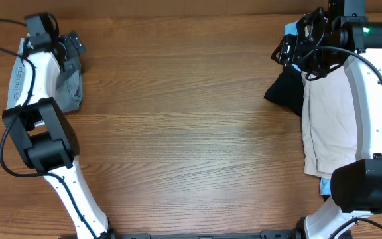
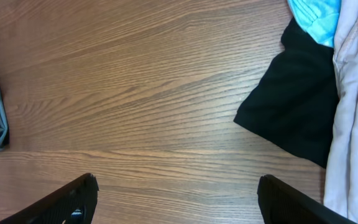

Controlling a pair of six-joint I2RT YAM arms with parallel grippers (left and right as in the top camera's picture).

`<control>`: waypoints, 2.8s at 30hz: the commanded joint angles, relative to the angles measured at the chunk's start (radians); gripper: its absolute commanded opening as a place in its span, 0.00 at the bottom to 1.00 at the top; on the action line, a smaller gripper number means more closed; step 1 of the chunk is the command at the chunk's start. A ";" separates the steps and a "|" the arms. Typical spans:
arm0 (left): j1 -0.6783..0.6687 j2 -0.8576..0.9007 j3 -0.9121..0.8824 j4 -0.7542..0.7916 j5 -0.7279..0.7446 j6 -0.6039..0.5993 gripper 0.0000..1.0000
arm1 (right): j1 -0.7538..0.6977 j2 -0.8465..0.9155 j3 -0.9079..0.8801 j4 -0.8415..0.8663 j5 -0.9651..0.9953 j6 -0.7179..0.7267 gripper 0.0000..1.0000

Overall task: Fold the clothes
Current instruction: 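Carry the shorts bundle to the table's upper-left corner with the left gripper, then press and straighten the placed shorts with the left gripper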

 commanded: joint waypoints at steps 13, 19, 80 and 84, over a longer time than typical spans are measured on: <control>0.012 -0.293 0.213 -0.715 -0.100 0.051 1.00 | -0.004 -0.001 0.001 -0.002 0.008 -0.008 0.86; 0.066 -0.292 0.169 -0.855 -0.100 0.055 1.00 | -0.004 -0.001 0.001 -0.009 0.008 -0.008 0.86; 0.124 -0.063 -0.715 0.589 -0.123 0.644 0.95 | -0.004 -0.001 0.001 -0.049 0.041 -0.007 0.87; 0.106 -0.048 -0.715 0.631 -0.110 0.706 0.92 | -0.004 -0.001 0.001 -0.046 0.041 -0.007 0.87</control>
